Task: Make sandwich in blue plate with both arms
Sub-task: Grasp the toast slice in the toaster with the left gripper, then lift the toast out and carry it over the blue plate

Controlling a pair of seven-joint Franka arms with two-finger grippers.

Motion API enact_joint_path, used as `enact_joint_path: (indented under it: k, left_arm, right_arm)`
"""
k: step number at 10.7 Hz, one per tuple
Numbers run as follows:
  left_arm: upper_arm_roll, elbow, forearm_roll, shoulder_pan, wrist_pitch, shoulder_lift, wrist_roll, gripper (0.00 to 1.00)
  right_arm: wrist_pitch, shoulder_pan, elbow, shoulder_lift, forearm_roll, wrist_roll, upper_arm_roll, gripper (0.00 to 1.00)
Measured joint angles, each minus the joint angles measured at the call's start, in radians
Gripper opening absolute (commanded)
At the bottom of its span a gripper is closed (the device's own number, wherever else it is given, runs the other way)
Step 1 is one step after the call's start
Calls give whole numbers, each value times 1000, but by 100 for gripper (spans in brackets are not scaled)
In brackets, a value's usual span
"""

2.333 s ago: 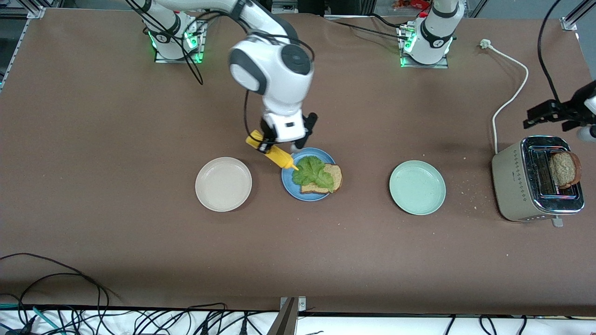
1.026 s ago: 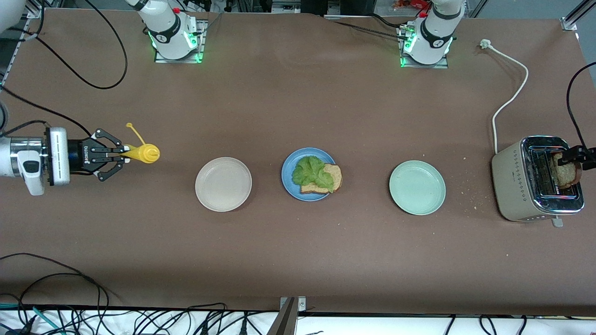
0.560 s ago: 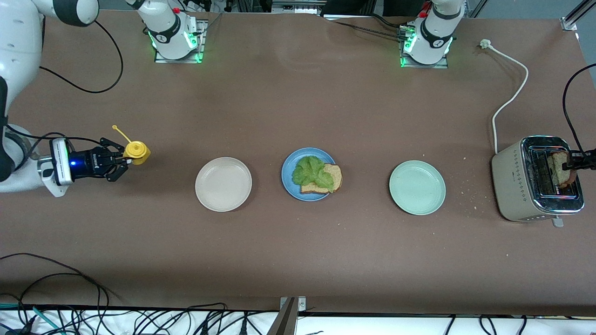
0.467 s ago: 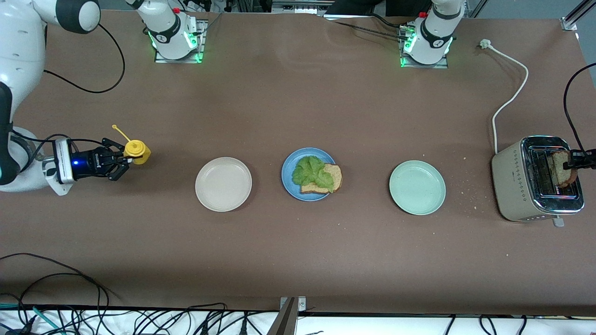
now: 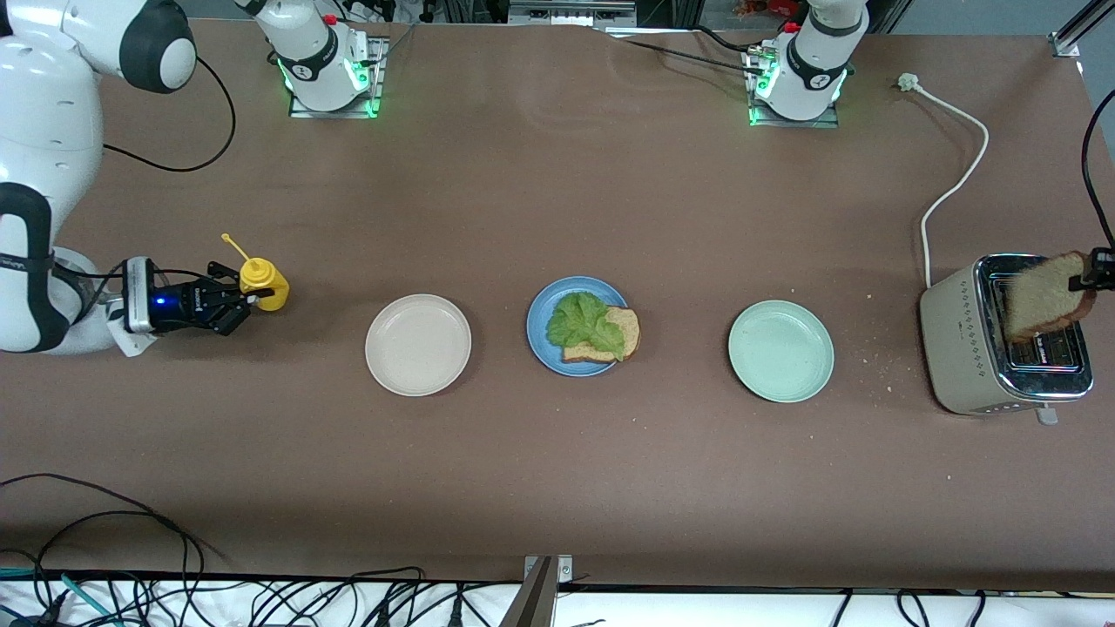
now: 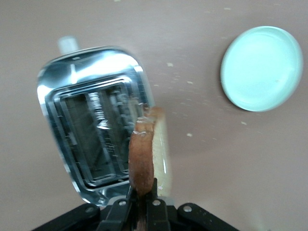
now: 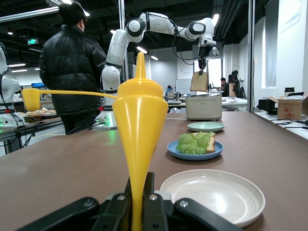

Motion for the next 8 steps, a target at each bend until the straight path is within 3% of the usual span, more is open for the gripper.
enact_joint_path:
  k: [2, 5, 6, 8]
  left_arm:
    - [-121, 61, -1, -3, -146, -6, -30, 0]
    - [-361, 62, -8, -18, -202, 9, -248, 0]
    - [-410, 59, -57, -64, -202, 29, -371, 0]
    - [-424, 55, -182, -214, -150, 96, -614, 0]
  right_arm:
    - [-7, -8, 3, 53, 6, -68, 0, 0]
    - [-40, -20, 8, 117, 49, -112, -1, 0]
    - [-46, -21, 11, 134, 55, -118, -2, 0]
    - [-50, -25, 16, 159, 61, -119, -2, 0]
